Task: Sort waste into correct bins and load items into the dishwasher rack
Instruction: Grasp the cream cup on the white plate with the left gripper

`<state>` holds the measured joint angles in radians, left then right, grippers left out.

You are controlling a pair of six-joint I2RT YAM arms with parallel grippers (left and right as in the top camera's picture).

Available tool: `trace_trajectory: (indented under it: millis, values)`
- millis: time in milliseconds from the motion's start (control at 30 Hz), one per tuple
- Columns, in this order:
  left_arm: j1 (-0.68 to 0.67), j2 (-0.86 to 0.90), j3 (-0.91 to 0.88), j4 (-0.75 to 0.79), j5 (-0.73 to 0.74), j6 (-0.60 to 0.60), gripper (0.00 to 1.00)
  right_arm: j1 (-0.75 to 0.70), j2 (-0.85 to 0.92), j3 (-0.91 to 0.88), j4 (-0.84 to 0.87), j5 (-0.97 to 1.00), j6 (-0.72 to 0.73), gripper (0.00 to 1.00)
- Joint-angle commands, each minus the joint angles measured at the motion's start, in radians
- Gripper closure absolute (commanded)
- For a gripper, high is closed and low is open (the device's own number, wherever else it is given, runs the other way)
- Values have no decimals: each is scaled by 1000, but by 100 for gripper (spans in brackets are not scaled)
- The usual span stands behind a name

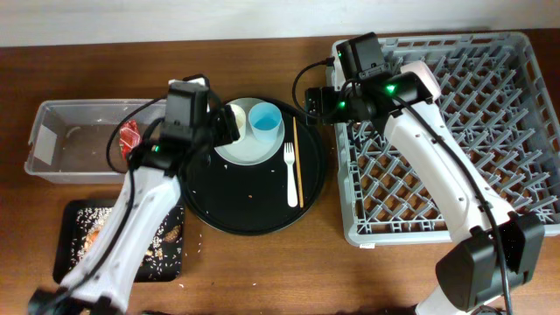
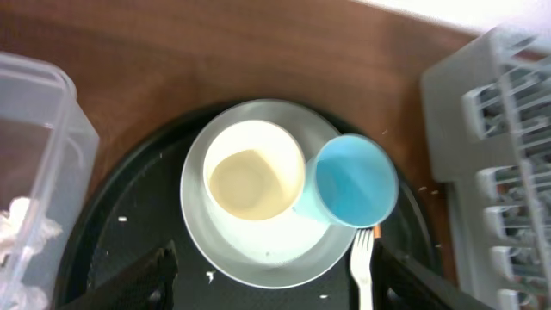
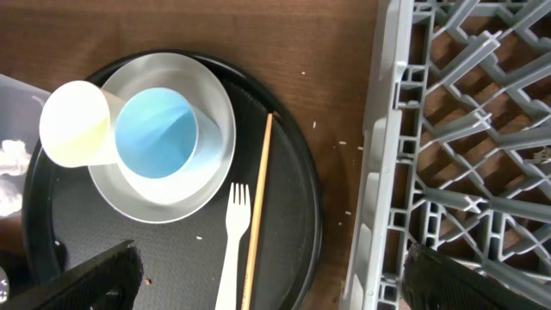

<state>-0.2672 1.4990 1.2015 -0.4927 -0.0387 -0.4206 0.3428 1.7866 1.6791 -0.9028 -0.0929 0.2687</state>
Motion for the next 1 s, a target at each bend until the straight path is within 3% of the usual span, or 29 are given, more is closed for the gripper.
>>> trace_trajectory:
  millis: [0,133,433,500,667,733,767,900,967]
  values:
    - [8,151,72,55,-11,-13,28,4,-6,10,4,-5,-3,1]
    - [89,219,72,51,1,-107,28,4,-6,10,5,-5,-3,1]
    - [111,372,71,50,103,-106,30,4,-6,10,4,-5,-3,1]
    - [111,383,71,51,103,-106,55,4,-6,10,4,-5,-3,1]
    - [111,383,71,58,103,-106,74,4,-6,10,5,-5,-3,1]
    - [111,383,71,64,103,-106,88,4,-6,10,5,-5,-3,1]
    - [111,383,71,67,103,-106,99,4,-6,10,5,-5,-3,1]
    - [111,370,88,66,103,-106,100,4,-6,10,5,-5,-3,1]
    - [116,282,109,62,102,-106,99,4,-6,10,4,-5,-3,1]
